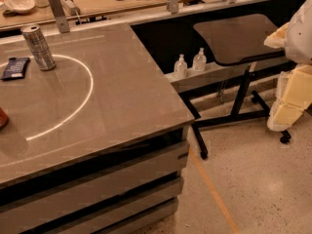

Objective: Move redbull can near rxbar blueberry

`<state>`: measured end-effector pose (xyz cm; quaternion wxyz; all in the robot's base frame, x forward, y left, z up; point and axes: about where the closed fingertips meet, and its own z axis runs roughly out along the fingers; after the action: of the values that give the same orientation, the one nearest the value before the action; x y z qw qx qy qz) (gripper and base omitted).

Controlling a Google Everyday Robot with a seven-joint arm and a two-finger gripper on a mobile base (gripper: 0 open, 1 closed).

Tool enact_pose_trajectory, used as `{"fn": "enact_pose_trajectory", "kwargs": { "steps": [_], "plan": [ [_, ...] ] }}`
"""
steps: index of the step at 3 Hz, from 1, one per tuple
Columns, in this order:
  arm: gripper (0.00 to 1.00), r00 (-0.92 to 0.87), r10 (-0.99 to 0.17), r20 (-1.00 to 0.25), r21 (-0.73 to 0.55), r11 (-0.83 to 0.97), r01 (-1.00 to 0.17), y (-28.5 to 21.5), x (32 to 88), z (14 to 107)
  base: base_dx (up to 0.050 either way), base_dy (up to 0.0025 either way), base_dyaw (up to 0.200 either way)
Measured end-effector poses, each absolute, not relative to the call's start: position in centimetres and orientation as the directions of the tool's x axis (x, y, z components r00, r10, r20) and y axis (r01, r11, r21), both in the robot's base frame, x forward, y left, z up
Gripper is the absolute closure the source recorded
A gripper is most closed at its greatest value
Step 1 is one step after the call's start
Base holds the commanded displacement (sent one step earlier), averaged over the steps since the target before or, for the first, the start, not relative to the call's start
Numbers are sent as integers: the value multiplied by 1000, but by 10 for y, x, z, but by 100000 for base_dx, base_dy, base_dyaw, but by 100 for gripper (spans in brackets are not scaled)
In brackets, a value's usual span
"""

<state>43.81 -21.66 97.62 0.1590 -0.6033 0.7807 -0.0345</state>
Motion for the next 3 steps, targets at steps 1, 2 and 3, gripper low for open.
{"fn": "enact_pose_trajectory", "kwargs": {
  "steps": [1,2,3],
  "plan": [
    [0,-221,-953,-207,-246,270,-931,-217,438,976,0,0,10002],
    [0,-221,-953,-207,-246,270,-931,-217,438,976,4,-6,7776],
    [0,-221,-953,-207,-247,270,-931,-217,438,977,-3,4,9947]
  ]
}}
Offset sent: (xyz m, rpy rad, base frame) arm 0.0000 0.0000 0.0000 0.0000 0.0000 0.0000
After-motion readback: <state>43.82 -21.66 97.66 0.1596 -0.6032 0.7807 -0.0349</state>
